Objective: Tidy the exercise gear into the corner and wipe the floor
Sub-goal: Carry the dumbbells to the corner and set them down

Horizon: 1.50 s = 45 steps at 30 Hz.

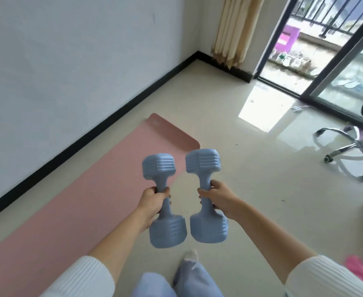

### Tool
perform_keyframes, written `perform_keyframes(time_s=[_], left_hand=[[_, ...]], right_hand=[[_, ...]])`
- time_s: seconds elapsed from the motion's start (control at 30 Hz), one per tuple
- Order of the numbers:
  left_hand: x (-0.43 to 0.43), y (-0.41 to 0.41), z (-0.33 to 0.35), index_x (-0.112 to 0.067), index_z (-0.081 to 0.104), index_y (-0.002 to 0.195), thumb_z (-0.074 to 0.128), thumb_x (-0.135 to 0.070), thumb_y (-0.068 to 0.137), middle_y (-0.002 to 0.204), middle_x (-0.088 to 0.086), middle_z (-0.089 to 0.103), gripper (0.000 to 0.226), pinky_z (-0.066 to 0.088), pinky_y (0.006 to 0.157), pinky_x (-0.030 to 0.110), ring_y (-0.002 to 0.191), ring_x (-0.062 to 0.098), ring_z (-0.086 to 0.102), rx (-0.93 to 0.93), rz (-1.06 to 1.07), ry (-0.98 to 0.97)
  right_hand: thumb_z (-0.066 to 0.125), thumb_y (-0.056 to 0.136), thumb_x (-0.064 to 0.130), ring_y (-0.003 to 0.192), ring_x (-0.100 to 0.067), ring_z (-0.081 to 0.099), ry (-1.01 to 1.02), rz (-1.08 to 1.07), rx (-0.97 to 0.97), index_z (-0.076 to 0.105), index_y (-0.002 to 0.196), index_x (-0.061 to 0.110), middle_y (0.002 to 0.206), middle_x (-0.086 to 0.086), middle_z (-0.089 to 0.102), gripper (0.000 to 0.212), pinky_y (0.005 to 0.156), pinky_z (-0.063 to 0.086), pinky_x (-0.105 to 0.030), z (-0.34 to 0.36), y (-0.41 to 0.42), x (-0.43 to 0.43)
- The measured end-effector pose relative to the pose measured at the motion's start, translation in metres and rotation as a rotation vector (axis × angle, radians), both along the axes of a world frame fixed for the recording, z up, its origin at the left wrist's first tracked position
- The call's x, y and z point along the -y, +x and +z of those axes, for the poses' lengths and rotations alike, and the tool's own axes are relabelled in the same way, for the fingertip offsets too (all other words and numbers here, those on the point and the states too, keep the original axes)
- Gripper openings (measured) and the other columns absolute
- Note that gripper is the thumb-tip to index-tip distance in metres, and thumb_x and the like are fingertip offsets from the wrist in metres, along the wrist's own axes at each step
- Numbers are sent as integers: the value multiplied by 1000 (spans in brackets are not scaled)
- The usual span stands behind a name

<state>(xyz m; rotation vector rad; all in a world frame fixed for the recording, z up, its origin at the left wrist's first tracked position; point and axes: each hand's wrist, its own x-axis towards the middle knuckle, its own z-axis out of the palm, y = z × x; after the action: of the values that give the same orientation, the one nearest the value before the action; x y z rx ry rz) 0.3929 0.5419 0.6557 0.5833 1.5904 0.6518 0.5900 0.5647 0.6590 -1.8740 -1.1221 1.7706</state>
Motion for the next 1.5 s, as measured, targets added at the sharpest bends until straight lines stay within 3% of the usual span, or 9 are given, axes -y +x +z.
perform_keyframes(time_s=[0.27,0.43,0.57,0.73,0.93,1.13,1.5], left_hand=[[-214,127,22,-5,59,90,56,-17,93,82,9,60,12,49,68,34,71,21,58,-10,-118,89],[-370,190,8,-5,58,88,56,-16,93,74,7,58,12,48,70,36,67,21,55,-5,-181,111],[-512,240,-5,-5,58,89,58,-18,92,79,8,59,13,53,79,45,72,23,57,-12,-234,111],[-657,299,-1,-9,58,86,56,-22,93,89,8,63,15,51,81,41,81,24,61,-62,-321,131],[-804,363,-9,-4,57,104,53,-23,95,89,6,60,22,49,87,42,86,24,59,-60,-314,105],[-963,434,-21,-5,56,105,54,-24,95,93,8,62,22,50,91,44,89,26,61,-63,-264,71],[-1232,502,-29,-4,57,108,56,-30,93,98,12,63,30,52,89,44,94,29,63,-97,-311,21]], right_hand=[[62,86,12,82,-25,60,82,-100,66,57,93,7,86,-10,62,9,89,51,-44,16,126,-190],[63,86,12,91,-30,61,109,-154,82,58,95,8,94,-14,63,11,93,52,-47,0,188,-335],[63,86,13,92,-28,61,106,-208,95,57,103,5,99,-15,63,19,93,52,-46,-12,236,-461],[63,84,18,98,-31,64,55,-272,134,58,98,9,102,-16,67,18,91,53,-47,-13,300,-590],[62,86,16,90,-29,62,26,-322,123,58,99,7,99,-16,65,16,85,53,-43,-10,359,-734],[60,87,14,86,-25,58,2,-315,137,57,107,2,98,-15,61,23,88,52,-43,-18,423,-893],[62,86,18,82,-25,58,-55,-366,137,58,105,3,103,-20,64,25,75,50,-37,-32,488,-1149]])
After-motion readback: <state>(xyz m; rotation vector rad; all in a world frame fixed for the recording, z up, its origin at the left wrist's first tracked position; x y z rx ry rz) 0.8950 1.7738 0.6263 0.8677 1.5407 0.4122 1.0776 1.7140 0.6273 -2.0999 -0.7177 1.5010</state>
